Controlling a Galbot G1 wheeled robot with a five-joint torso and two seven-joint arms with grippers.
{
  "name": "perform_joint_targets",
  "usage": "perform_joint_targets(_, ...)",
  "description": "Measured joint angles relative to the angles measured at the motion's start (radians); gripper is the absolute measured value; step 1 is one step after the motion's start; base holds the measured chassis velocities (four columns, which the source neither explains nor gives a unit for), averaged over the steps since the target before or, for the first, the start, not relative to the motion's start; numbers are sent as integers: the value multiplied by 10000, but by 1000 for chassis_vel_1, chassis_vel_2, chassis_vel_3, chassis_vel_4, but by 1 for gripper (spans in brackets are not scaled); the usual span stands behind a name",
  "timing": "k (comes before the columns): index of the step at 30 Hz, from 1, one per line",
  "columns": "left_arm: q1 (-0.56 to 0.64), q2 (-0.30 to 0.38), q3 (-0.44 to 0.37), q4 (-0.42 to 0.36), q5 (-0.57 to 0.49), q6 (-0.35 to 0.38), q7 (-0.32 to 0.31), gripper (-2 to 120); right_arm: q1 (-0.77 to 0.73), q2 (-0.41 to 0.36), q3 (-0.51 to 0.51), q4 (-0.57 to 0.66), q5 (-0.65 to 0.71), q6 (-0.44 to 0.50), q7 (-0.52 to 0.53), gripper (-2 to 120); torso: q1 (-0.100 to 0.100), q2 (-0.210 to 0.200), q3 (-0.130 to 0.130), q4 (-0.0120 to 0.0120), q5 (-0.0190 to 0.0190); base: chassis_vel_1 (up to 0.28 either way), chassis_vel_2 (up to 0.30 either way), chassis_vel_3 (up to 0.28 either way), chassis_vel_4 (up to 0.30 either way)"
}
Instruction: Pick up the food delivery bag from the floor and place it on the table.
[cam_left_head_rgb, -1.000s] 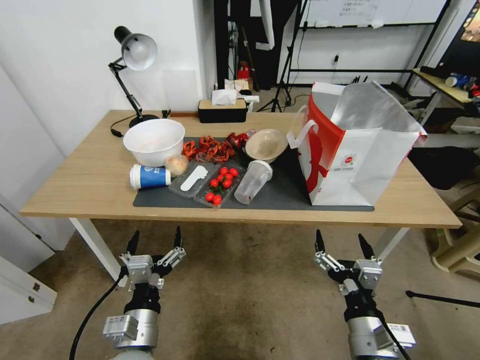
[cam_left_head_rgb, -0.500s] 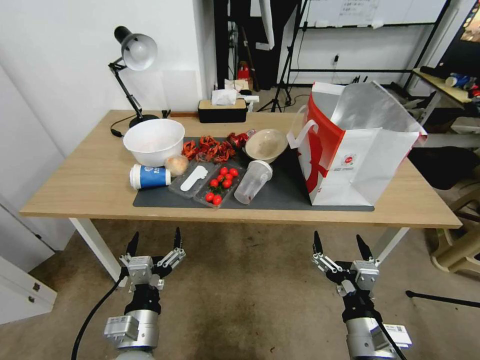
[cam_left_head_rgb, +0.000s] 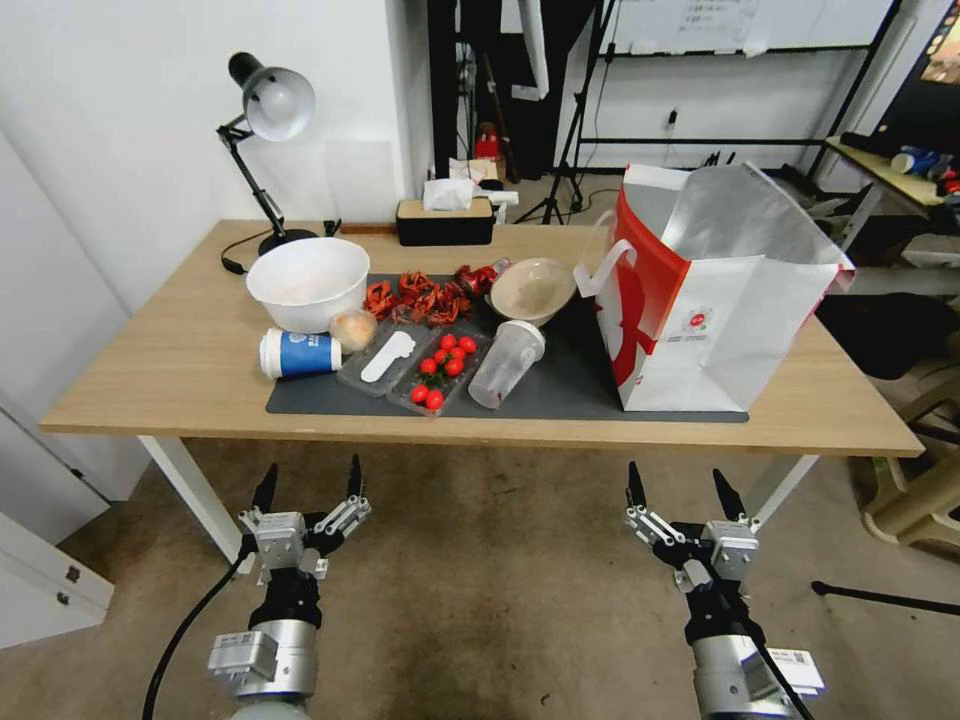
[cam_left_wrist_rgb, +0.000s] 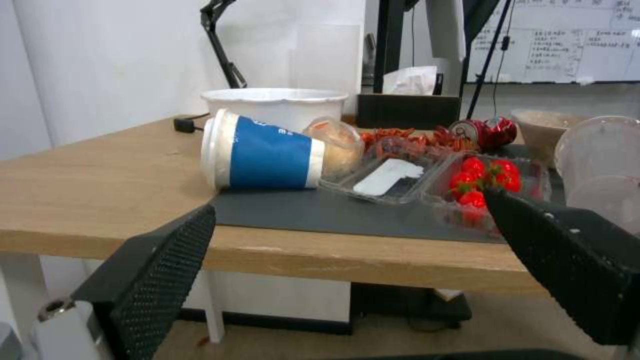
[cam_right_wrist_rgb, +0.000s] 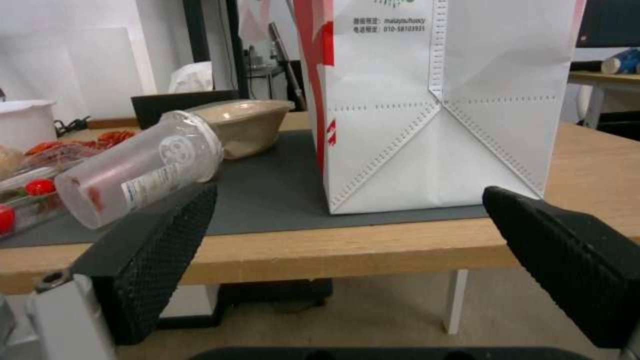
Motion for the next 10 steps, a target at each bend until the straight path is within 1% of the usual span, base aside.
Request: perform_joint_targets(10,0,0,-1,0,-2,0,0,100,0,-5,6,2,7,8,-5,100,0,0,0,0,0,0,0,0,0)
